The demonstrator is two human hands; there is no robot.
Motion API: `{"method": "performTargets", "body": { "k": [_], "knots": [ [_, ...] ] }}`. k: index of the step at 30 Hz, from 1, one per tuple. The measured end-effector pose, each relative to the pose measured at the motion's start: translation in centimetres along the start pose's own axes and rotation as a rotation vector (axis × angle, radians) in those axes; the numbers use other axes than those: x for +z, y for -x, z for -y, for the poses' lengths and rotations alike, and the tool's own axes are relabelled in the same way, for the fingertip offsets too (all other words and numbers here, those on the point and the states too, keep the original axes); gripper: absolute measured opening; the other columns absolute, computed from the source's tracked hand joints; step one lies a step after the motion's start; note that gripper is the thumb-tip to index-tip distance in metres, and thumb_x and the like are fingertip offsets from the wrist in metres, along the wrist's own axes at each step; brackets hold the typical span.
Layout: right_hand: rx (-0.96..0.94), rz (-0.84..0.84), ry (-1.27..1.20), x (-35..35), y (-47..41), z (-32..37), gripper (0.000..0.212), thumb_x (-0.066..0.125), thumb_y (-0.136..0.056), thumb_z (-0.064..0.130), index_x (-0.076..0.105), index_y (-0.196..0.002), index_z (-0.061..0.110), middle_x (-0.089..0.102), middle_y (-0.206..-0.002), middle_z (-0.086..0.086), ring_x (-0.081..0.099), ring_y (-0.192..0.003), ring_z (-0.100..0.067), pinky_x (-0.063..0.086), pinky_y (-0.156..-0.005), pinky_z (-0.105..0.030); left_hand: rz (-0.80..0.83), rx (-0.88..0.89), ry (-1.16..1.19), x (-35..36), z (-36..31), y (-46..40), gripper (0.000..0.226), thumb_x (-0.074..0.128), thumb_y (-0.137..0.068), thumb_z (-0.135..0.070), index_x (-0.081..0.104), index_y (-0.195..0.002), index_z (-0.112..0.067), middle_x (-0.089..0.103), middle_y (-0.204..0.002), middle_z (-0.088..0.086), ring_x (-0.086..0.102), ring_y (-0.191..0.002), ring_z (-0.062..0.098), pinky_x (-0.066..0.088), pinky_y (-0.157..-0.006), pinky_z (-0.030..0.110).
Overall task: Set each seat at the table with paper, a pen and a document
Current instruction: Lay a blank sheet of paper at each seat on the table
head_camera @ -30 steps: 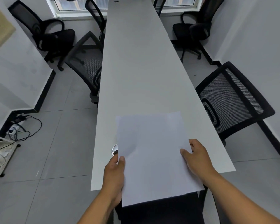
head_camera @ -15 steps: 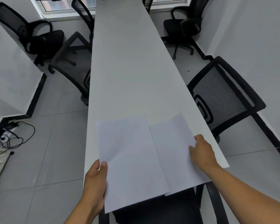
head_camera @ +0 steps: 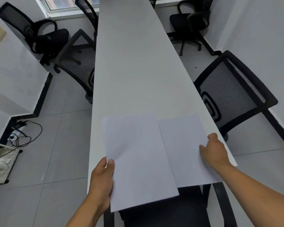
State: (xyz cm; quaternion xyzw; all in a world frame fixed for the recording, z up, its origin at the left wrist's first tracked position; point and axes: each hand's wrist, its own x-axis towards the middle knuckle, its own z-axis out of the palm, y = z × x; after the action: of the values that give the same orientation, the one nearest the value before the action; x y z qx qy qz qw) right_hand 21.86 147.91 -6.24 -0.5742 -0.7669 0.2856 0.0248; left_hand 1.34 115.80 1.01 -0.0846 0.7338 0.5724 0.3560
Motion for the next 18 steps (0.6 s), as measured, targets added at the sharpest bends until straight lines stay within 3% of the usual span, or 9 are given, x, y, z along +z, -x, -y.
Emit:
{"method": "performTargets", "body": {
  "k": [5, 9, 11, 13, 16, 18],
  "knots": [
    [0.016, -0.003, 0.06, 0.2, -0.8, -0.3, 0.04, 0.072, -0.098, 0.015, 0.044, -0.123, 0.001, 0.062, -0.092, -0.013, 0.063, -0.081, -0.032, 0.056, -0.066, -0.043, 0.025, 0.002, -0.001, 0.6, -0.1, 0.5, 0.03, 0.045, -0.119, -0.025, 0.075, -0.124, -0.022, 0.084, -0.117, 0.003, 0.082, -0.105, 0.028, 0.061, -0.102, 0.054],
    [0.009, -0.031, 0.203, 0.0, -0.3, -0.2, 0.046, 0.076, -0.096, 0.026, 0.051, -0.125, 0.0, 0.057, -0.119, -0.02, 0.054, -0.11, -0.038, 0.056, -0.084, -0.048, 0.034, 0.002, 0.001, 1.1, -0.5, 1.1, 0.031, 0.045, -0.118, -0.023, 0.076, -0.123, -0.023, 0.084, -0.115, 0.004, 0.081, -0.107, 0.032, 0.061, -0.103, 0.056],
    [0.003, -0.097, 0.275, -0.3, 0.2, 0.5, 0.049, 0.078, -0.094, 0.033, 0.057, -0.126, 0.001, 0.051, -0.125, -0.022, 0.047, -0.117, -0.04, 0.053, -0.088, -0.049, 0.033, 0.002, 0.009, 1.3, -0.6, 1.4, 0.031, 0.045, -0.118, -0.022, 0.076, -0.125, -0.024, 0.084, -0.116, 0.005, 0.081, -0.107, 0.032, 0.061, -0.103, 0.057],
    [-0.076, -0.116, 0.177, -1.0, 1.3, 1.9, 0.043, 0.074, -0.097, 0.032, 0.061, -0.127, 0.003, 0.054, -0.127, -0.02, 0.047, -0.119, -0.039, 0.05, -0.091, -0.049, 0.037, 0.002, 0.011, 1.5, -0.7, 1.7, 0.031, 0.046, -0.118, -0.022, 0.076, -0.124, -0.024, 0.084, -0.116, 0.005, 0.081, -0.107, 0.033, 0.06, -0.104, 0.059],
    [-0.193, 0.097, -0.187, -2.4, 4.5, 5.4, 0.027, 0.062, -0.105, 0.04, 0.064, -0.115, 0.014, 0.065, -0.113, -0.007, 0.062, -0.107, -0.028, 0.05, -0.086, -0.039, 0.047, 0.007, 0.001, 1.7, -1.4, 2.5, 0.031, 0.046, -0.117, -0.022, 0.077, -0.122, -0.025, 0.084, -0.115, 0.004, 0.081, -0.106, 0.033, 0.06, -0.104, 0.059],
    [-0.127, 0.346, -0.419, -3.1, 7.3, 7.8, 0.038, 0.053, -0.106, 0.055, 0.064, -0.108, 0.019, 0.069, -0.104, -0.007, 0.069, -0.097, -0.025, 0.053, -0.084, -0.037, 0.061, 0.014, -0.001, 1.8, -2.0, 3.2, 0.032, 0.045, -0.118, -0.022, 0.076, -0.124, -0.025, 0.084, -0.115, 0.003, 0.082, -0.104, 0.029, 0.061, -0.103, 0.055]
  ]
}}
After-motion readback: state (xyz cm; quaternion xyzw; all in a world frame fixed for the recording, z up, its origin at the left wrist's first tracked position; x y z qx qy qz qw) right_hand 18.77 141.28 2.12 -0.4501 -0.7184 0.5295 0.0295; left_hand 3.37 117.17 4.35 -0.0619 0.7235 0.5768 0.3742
